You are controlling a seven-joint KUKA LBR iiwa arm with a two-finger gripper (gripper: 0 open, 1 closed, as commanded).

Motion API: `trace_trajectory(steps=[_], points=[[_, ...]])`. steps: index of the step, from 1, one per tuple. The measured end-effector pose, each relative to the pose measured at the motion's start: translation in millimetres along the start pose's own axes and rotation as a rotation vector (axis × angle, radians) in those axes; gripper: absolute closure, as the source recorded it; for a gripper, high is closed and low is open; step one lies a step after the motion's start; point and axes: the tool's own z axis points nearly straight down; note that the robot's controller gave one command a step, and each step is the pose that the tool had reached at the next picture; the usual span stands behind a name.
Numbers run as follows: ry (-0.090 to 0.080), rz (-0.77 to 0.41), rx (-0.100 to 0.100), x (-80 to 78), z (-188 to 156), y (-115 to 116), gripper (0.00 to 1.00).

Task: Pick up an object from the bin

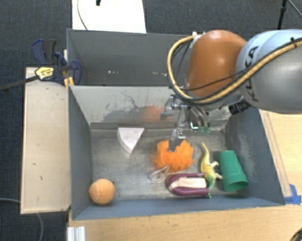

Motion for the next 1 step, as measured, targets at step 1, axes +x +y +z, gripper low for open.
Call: trace_trajectory(steps=[1], points=[[-0.008, 0.002, -0.001, -1.7, -4.7, -0.4, 0.0]])
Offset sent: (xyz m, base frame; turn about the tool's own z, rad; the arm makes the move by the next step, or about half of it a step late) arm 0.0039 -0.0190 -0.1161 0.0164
